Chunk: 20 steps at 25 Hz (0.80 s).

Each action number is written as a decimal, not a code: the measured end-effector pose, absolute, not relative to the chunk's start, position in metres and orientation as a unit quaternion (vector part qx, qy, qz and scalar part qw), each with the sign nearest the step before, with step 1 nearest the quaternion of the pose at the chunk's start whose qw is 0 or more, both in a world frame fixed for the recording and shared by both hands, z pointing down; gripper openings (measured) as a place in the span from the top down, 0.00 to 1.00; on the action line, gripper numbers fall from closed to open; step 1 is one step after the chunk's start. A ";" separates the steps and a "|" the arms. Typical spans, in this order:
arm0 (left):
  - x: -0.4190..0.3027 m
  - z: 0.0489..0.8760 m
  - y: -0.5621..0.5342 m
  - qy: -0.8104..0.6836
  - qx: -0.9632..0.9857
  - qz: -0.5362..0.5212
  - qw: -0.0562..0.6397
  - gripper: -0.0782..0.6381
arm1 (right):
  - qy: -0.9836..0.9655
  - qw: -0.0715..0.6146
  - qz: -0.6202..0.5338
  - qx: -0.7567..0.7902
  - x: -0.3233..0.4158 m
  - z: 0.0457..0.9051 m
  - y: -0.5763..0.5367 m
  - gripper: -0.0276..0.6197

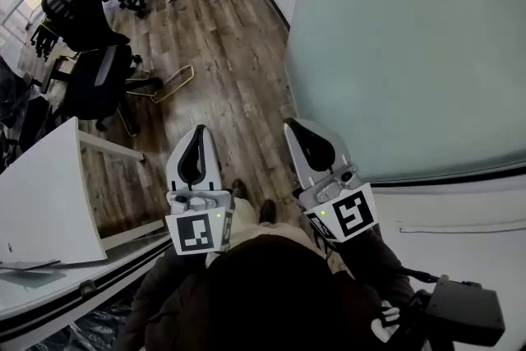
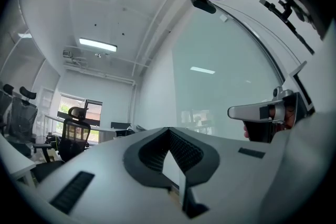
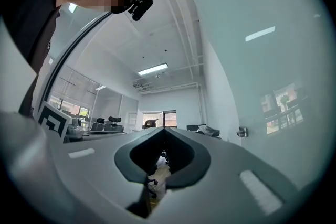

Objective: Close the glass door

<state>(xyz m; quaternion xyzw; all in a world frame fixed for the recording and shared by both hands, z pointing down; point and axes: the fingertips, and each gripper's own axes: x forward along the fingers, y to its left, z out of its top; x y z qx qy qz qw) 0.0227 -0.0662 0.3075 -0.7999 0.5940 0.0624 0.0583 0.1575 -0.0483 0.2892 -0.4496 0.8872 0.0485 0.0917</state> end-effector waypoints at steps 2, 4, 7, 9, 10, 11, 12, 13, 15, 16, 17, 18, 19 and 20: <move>0.029 0.304 -0.099 0.592 -0.801 0.061 0.055 0.90 | 0.886 0.087 0.044 -0.453 0.163 0.288 -0.079 0.96; 0.036 0.310 -0.132 0.589 -0.804 0.061 0.053 0.90 | 0.884 0.083 0.041 -0.457 0.170 0.295 -0.112 0.96; 0.045 0.313 -0.197 0.579 -0.812 0.060 0.048 0.90 | 0.881 0.077 0.039 -0.466 0.175 0.297 -0.173 0.96; 0.050 0.307 -0.248 0.570 -0.818 0.060 0.040 0.90 | 0.878 0.070 0.036 -0.473 0.177 0.292 -0.220 0.96; 0.051 0.305 -0.272 0.567 -0.820 0.063 0.037 0.90 | 0.877 0.066 0.034 -0.475 0.177 0.292 -0.242 0.96; 0.052 0.304 -0.294 0.563 -0.823 0.070 0.036 0.90 | 0.877 0.061 0.033 -0.476 0.176 0.294 -0.262 0.96; 0.053 0.304 -0.315 0.558 -0.825 0.077 0.038 0.90 | 0.878 0.056 0.031 -0.475 0.174 0.296 -0.280 0.96; 0.053 0.305 -0.333 0.551 -0.829 0.083 0.041 0.90 | 0.878 0.051 0.028 -0.475 0.172 0.298 -0.299 0.96; 0.050 0.305 -0.371 0.540 -0.835 0.089 0.046 0.90 | 0.875 0.045 0.024 -0.481 0.168 0.295 -0.338 0.96; 0.047 0.303 -0.392 0.540 -0.835 0.092 0.044 0.90 | 0.872 0.043 0.021 -0.487 0.166 0.292 -0.359 0.96; 0.044 0.300 -0.413 0.540 -0.835 0.094 0.041 0.90 | 0.869 0.044 0.017 -0.492 0.165 0.288 -0.378 0.96; 0.042 0.296 -0.433 0.539 -0.836 0.094 0.039 0.90 | 0.867 0.045 0.017 -0.496 0.164 0.283 -0.396 0.96; 0.043 0.292 -0.450 0.537 -0.838 0.094 0.040 0.90 | 0.864 0.045 0.020 -0.501 0.167 0.278 -0.411 0.96; 0.047 0.289 -0.465 0.532 -0.841 0.092 0.040 0.90 | 0.861 0.043 0.025 -0.507 0.172 0.274 -0.425 0.96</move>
